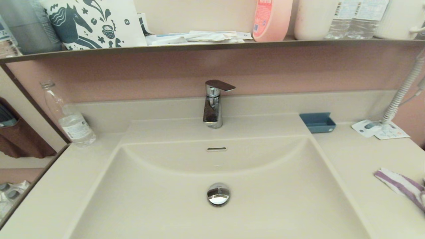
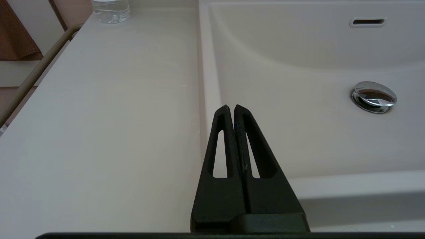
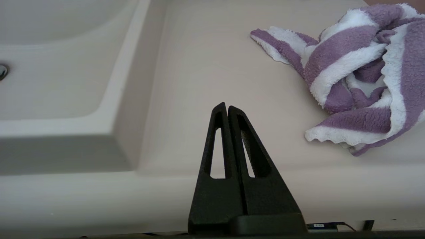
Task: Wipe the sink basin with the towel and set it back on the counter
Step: Wipe the sink
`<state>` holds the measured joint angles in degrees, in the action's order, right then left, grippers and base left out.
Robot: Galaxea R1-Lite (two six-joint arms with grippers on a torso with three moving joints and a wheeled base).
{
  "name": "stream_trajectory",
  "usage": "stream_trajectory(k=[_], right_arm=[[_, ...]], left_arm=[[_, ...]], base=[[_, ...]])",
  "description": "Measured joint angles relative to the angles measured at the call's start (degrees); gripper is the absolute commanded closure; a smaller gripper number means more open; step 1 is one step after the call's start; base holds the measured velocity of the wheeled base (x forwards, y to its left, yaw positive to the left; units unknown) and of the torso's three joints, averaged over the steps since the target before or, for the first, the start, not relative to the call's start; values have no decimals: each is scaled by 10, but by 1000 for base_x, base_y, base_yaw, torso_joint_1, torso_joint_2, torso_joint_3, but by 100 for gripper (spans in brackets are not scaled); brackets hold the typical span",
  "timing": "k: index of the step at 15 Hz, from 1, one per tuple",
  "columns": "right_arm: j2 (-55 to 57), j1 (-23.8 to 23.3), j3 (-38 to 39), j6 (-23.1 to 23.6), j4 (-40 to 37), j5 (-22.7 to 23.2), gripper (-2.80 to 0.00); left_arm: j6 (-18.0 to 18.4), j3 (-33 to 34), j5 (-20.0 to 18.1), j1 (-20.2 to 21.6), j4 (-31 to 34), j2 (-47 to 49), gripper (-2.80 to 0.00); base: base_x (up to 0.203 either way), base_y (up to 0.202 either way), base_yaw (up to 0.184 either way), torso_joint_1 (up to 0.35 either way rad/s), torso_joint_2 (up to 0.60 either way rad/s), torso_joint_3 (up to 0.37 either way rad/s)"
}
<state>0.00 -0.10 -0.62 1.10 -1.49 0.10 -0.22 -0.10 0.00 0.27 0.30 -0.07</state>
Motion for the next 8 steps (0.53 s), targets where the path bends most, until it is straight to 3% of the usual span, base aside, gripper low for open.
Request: stream_trajectory(k=[8], right_arm=[[0, 0, 0, 1, -1, 1, 0]], left_arm=[[0, 0, 0, 0, 0, 0, 0]], base=[[0, 0, 0, 0, 0, 0]])
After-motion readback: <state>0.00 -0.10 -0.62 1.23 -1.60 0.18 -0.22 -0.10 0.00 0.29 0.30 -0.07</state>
